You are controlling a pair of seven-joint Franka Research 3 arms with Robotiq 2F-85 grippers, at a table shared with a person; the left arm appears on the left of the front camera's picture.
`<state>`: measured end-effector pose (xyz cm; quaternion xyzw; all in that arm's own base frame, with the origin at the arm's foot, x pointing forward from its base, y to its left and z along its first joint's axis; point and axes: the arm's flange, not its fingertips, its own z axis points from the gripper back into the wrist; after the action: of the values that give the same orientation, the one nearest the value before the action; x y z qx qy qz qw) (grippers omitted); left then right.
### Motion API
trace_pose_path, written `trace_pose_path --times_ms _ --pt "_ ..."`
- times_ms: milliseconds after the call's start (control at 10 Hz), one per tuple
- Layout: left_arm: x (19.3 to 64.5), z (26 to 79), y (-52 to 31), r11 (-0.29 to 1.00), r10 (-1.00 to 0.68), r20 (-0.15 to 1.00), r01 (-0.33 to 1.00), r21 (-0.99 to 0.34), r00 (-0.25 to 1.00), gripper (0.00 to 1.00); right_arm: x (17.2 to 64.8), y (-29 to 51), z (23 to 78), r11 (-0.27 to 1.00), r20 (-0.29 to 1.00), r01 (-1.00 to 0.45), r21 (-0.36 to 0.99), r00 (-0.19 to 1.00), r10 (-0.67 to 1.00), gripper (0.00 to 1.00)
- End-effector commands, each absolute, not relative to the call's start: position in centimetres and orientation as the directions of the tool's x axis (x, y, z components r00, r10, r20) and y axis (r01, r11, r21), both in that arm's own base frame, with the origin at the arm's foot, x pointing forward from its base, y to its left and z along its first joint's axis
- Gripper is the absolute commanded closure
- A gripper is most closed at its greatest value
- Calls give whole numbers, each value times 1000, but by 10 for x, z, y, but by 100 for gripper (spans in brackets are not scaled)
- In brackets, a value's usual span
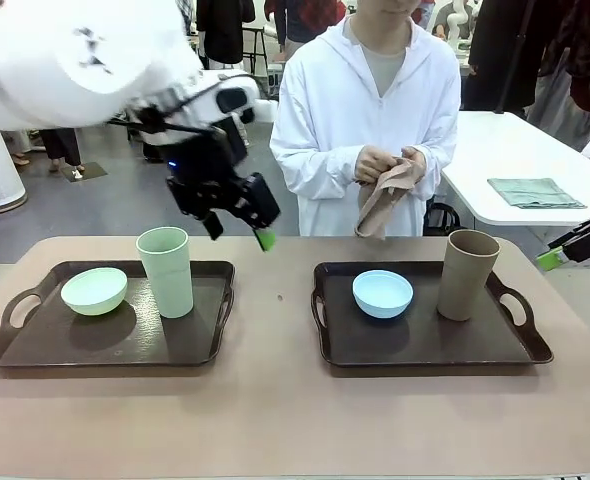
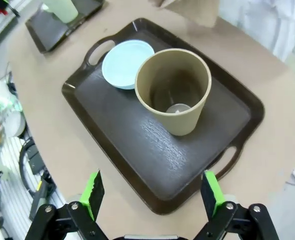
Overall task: Set up a tray with a mat and arrange the tableware.
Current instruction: Pick up the Picnic Bowl and Reusable plastic cup from the Handle tray in front of the human's position and hold them in the air.
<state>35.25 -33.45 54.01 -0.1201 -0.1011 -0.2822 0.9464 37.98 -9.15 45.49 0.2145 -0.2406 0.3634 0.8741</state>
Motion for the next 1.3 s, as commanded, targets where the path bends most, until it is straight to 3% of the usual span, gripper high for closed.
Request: trace_pose_path --times_ms 0,500,600,900,1200 --pt "360 541 -329 826 -473 270 529 -194 838 0 383 -106 455 660 574 -712 240 652 495 0" --pt "358 537 -338 810 -507 259 557 -184 822 0 381 -93 454 647 570 -734 205 627 531 0" --pt "374 533 -361 800 -532 222 571 -183 817 0 409 -114 446 577 652 -805 139 512 559 0" --pt "416 524 -414 837 -508 169 531 -132 844 0 455 -147 439 388 658 -921 25 308 688 0" --pt "447 514 -449 862 -477 156 495 -106 865 0 481 -129 425 168 670 -986 11 132 731 0"
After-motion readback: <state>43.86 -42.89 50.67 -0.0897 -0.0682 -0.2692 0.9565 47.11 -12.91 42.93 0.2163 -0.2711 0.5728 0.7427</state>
